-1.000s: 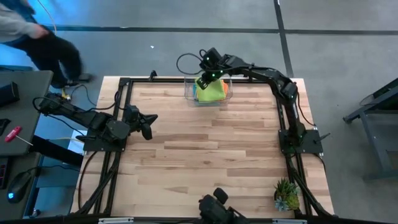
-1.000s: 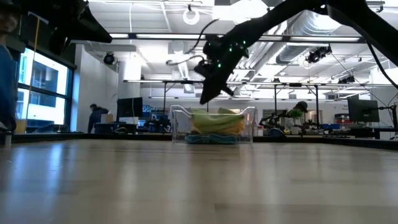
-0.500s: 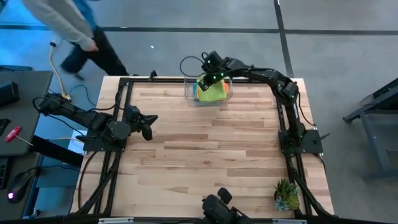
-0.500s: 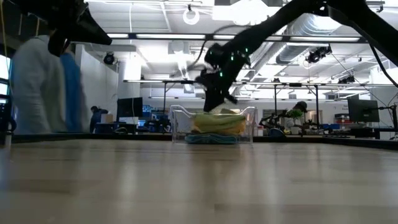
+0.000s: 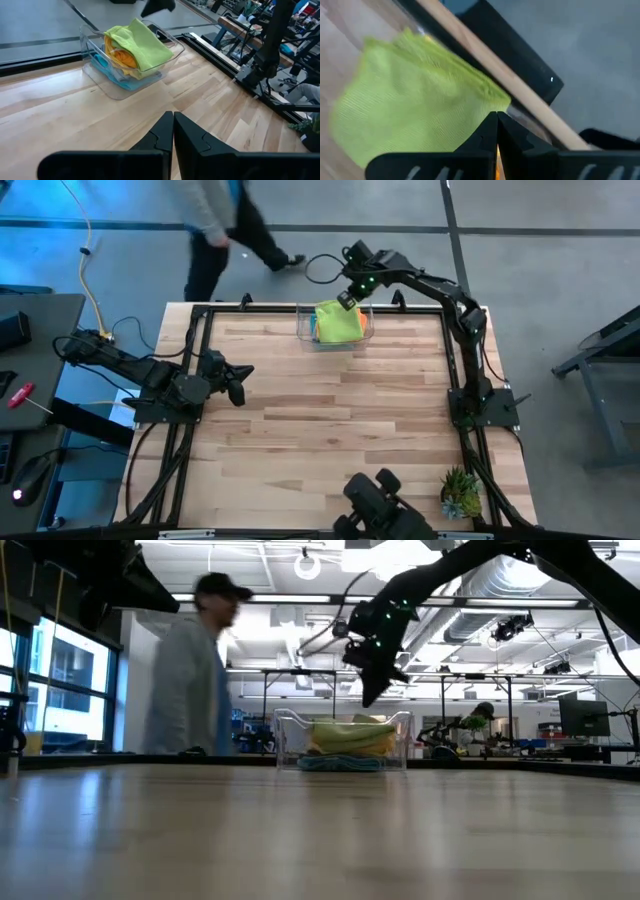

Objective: Fold microfiber towels
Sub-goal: Put the green towel into the transparent bin

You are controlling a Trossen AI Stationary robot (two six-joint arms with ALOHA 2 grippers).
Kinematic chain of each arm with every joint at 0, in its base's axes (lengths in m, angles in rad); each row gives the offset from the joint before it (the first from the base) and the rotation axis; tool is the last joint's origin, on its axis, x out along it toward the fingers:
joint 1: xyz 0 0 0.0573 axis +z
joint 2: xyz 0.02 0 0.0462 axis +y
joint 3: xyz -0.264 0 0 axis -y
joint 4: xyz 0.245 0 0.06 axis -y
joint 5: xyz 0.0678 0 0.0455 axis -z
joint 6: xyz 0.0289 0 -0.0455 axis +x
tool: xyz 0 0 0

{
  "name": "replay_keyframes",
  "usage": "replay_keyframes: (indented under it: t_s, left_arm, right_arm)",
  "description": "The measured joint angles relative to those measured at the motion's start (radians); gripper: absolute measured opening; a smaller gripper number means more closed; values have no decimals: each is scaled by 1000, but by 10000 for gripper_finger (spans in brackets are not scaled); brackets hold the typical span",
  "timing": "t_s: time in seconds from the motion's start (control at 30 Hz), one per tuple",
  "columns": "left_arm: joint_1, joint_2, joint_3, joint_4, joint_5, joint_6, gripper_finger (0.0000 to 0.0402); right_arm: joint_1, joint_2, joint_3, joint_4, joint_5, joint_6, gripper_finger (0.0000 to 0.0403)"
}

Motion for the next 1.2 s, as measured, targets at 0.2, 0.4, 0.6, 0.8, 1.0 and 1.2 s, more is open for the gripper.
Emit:
replay_keyframes:
  t_s: [0.2,0.4,0.6,0.8,1.0,1.2]
  left_arm:
    - [0,0,0,0,-1,0,3]
    - [0,0,0,-1,-3,0,3]
    - [0,0,0,-8,-6,0,3]
    - [0,0,0,-8,-6,0,3]
    - [0,0,0,-8,-6,1,3]
    - [0,0,0,-8,-6,4,3]
  right_arm:
    - [-2,2,-119,39,-11,27,0]
    - [16,2,-189,43,-15,43,0]
    - [21,1,-111,-17,-5,44,0]
    - [21,-1,20,-34,-21,41,0]
    - [27,-3,5,3,-80,60,0]
    - [43,-2,-117,99,-53,78,0]
